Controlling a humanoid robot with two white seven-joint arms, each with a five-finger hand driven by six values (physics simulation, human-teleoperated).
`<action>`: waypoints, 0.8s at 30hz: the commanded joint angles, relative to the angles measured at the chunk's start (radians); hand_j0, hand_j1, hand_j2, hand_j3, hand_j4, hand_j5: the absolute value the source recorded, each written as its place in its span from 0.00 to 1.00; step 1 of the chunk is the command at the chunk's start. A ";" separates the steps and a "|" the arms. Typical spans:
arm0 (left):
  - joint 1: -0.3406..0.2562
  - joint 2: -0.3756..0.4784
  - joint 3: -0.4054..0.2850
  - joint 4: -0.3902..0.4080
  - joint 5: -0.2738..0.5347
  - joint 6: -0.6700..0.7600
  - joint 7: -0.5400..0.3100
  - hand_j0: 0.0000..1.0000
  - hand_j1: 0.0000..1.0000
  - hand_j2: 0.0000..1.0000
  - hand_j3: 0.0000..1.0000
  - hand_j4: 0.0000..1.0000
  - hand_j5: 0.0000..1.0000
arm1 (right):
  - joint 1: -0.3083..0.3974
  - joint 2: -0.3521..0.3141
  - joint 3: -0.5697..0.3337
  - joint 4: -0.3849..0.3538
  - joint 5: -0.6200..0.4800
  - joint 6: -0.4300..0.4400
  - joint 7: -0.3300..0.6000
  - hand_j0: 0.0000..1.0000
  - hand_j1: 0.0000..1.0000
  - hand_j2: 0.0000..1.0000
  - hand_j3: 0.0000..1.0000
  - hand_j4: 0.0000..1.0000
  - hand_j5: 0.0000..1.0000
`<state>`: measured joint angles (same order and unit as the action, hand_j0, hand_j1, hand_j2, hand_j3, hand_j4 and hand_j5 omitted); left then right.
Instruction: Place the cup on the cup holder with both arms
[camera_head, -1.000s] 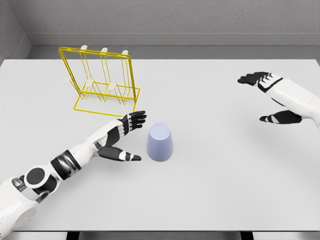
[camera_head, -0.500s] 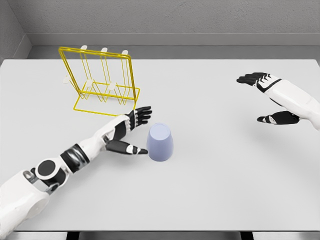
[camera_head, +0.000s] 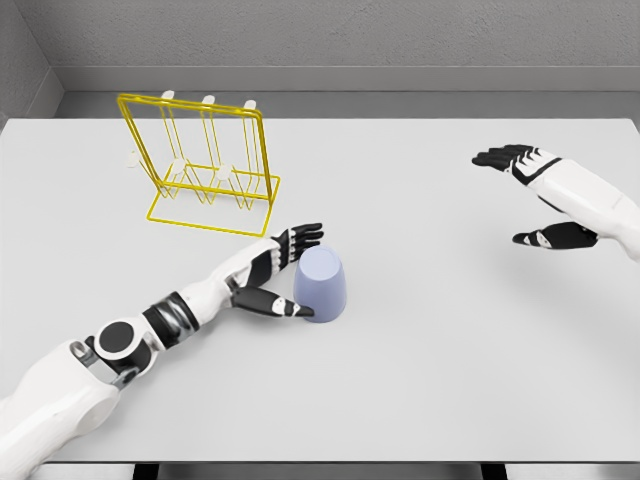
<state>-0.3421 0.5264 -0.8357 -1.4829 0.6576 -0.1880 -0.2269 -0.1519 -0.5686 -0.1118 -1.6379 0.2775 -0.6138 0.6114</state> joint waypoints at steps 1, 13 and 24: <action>0.000 -0.003 -0.002 0.000 -0.004 0.004 0.000 1.00 1.00 1.00 1.00 1.00 1.00 | 0.000 -0.001 0.000 0.000 -0.007 0.003 -0.001 1.00 1.00 1.00 1.00 1.00 1.00; -0.005 -0.025 -0.014 -0.005 -0.019 0.024 0.001 1.00 1.00 1.00 1.00 1.00 1.00 | 0.002 -0.001 0.000 0.000 -0.007 0.003 -0.001 1.00 1.00 1.00 1.00 1.00 1.00; -0.003 -0.036 -0.014 -0.002 -0.039 0.019 0.001 0.70 0.70 0.70 0.70 0.70 0.70 | 0.002 -0.001 0.000 0.000 -0.007 0.003 -0.001 1.00 1.00 1.00 1.00 1.00 1.00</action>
<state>-0.3451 0.4912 -0.8486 -1.4861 0.6234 -0.1688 -0.2259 -0.1503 -0.5684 -0.1129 -1.6379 0.2775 -0.6138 0.6114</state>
